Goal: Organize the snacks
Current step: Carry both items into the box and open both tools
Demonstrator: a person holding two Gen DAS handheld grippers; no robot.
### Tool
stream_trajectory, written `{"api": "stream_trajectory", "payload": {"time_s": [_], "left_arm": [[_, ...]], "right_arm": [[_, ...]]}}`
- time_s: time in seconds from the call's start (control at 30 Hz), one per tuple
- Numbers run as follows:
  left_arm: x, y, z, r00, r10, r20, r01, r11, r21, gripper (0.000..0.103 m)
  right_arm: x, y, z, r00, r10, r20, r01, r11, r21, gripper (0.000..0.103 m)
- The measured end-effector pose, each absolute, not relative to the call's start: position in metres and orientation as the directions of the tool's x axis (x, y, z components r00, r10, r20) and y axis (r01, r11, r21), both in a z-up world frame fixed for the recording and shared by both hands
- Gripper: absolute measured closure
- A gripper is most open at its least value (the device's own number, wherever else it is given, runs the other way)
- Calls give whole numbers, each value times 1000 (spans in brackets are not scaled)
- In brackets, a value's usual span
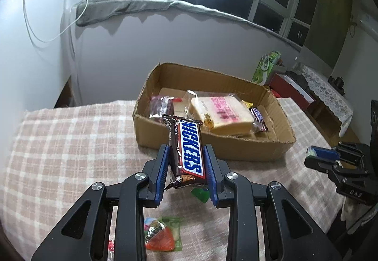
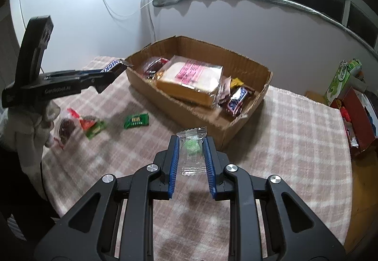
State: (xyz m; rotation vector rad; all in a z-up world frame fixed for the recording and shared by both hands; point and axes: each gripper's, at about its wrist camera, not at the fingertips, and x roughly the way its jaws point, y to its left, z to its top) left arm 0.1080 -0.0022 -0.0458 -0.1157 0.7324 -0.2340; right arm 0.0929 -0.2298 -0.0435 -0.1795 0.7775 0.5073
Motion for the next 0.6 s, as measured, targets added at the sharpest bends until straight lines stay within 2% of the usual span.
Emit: {"api": "stream_trajectory", "payload": {"time_s": [0.6], "left_arm": [[137, -15, -15, 763, -236, -601, 173, 972, -161, 75]], "right_arm": [[149, -217, -12, 643, 336, -688, -458, 889, 6, 81]]}}
